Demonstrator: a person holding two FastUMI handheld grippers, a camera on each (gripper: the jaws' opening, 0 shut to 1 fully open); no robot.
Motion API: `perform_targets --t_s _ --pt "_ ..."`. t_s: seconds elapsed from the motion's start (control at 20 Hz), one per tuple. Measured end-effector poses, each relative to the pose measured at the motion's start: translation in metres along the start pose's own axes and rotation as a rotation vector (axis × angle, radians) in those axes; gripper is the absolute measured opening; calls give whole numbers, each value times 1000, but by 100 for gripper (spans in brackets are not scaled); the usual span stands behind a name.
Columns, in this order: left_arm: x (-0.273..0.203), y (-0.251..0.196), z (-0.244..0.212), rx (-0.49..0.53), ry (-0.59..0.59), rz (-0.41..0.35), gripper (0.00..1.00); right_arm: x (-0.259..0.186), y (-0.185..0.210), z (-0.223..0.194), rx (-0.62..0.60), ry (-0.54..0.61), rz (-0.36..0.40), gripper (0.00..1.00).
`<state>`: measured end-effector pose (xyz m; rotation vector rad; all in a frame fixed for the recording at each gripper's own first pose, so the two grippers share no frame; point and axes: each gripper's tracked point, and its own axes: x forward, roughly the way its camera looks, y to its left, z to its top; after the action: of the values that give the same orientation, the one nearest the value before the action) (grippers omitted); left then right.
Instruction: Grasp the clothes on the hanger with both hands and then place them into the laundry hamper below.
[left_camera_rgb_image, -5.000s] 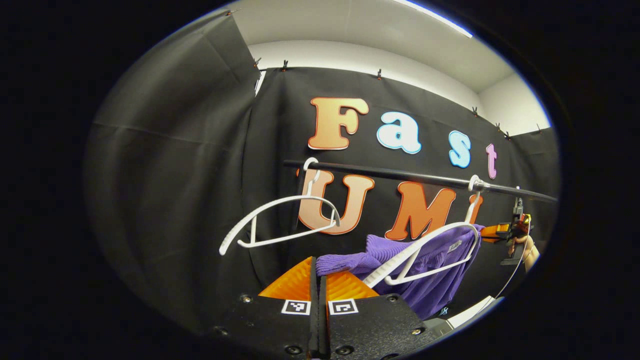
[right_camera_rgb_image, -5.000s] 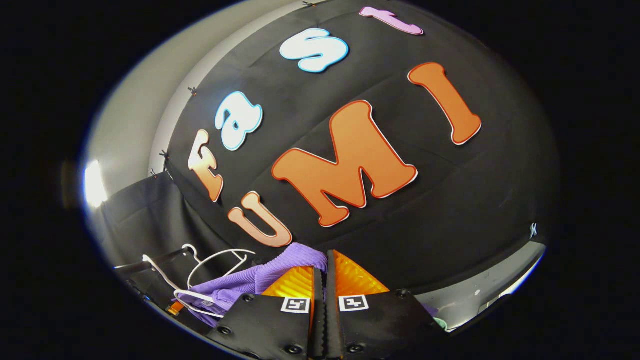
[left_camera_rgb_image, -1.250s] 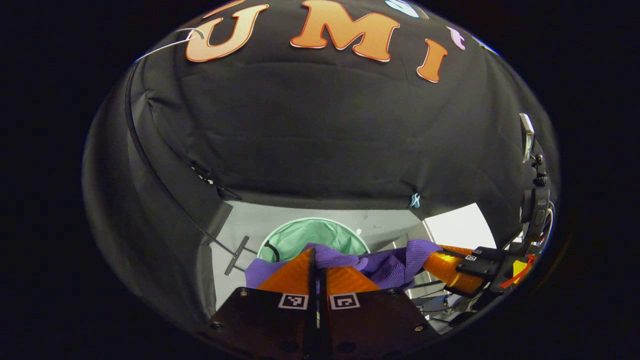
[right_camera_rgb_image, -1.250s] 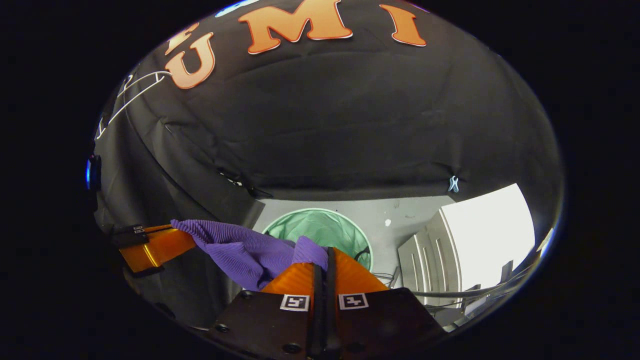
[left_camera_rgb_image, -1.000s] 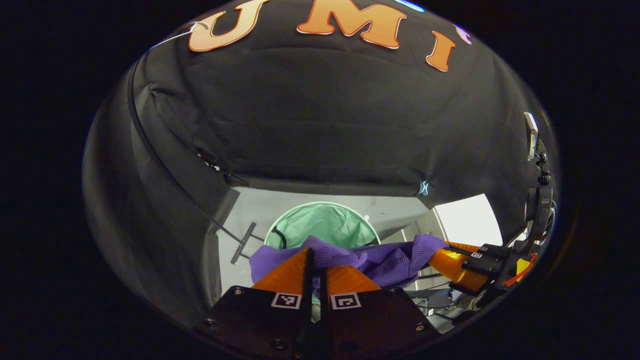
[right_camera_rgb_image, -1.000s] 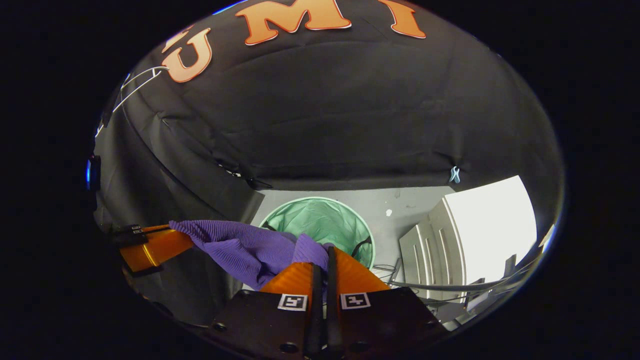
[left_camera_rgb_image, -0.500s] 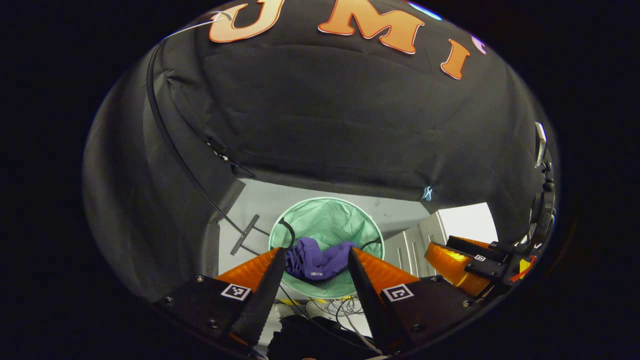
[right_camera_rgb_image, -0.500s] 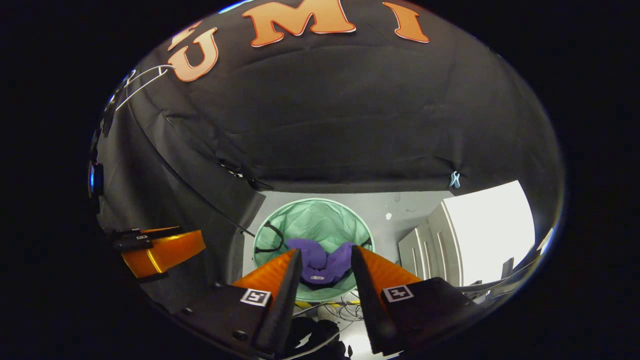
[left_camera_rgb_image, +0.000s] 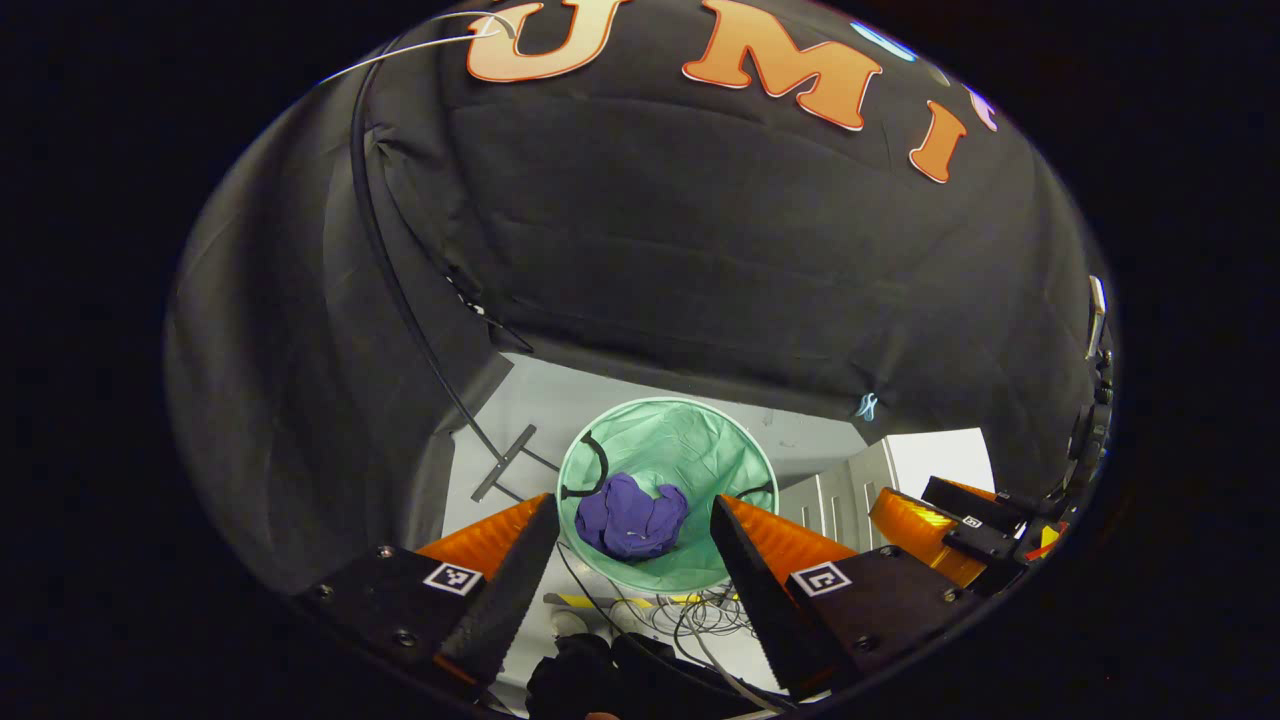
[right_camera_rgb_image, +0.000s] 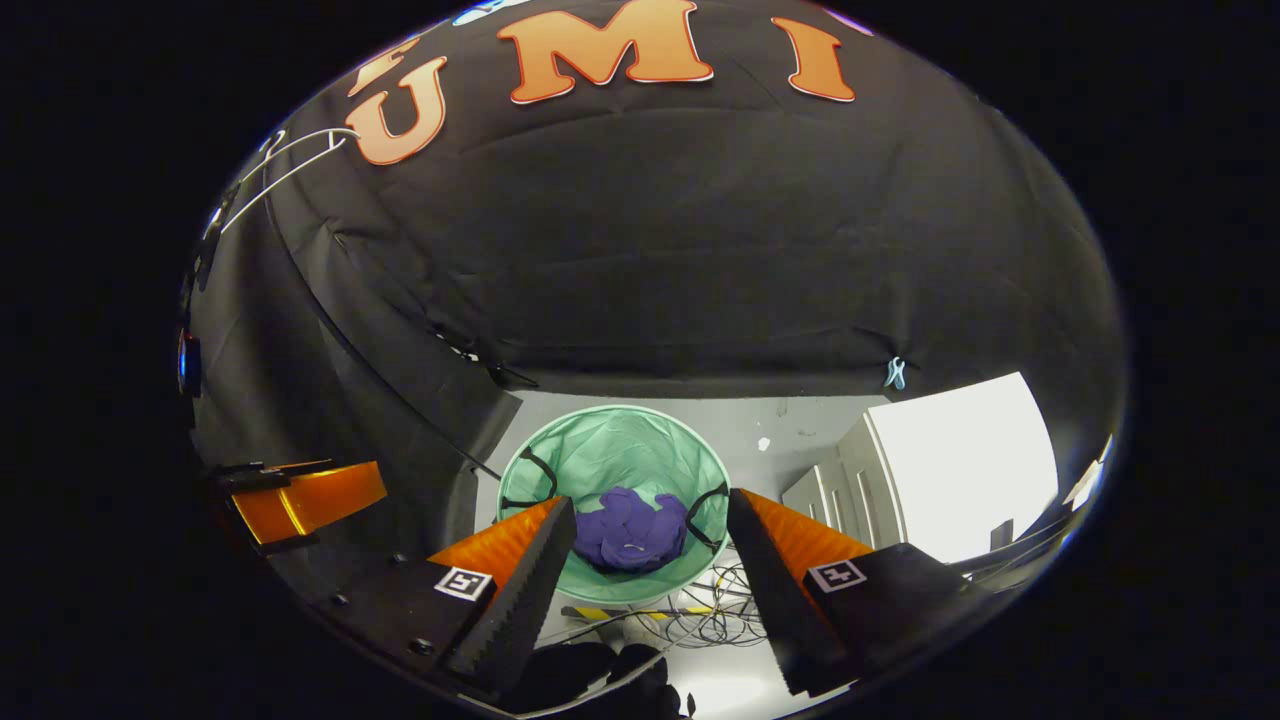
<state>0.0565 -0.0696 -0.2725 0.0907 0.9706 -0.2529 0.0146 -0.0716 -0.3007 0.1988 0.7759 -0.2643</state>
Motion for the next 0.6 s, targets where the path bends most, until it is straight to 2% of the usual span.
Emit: perform_targets --t_s 0.3,0.6 --pt "-31 28 21 -35 -74 4 97 -22 1 13 20 -58 -44 99" --pt "-81 72 52 -87 -180 17 97 -65 14 51 12 -179 -86 99"
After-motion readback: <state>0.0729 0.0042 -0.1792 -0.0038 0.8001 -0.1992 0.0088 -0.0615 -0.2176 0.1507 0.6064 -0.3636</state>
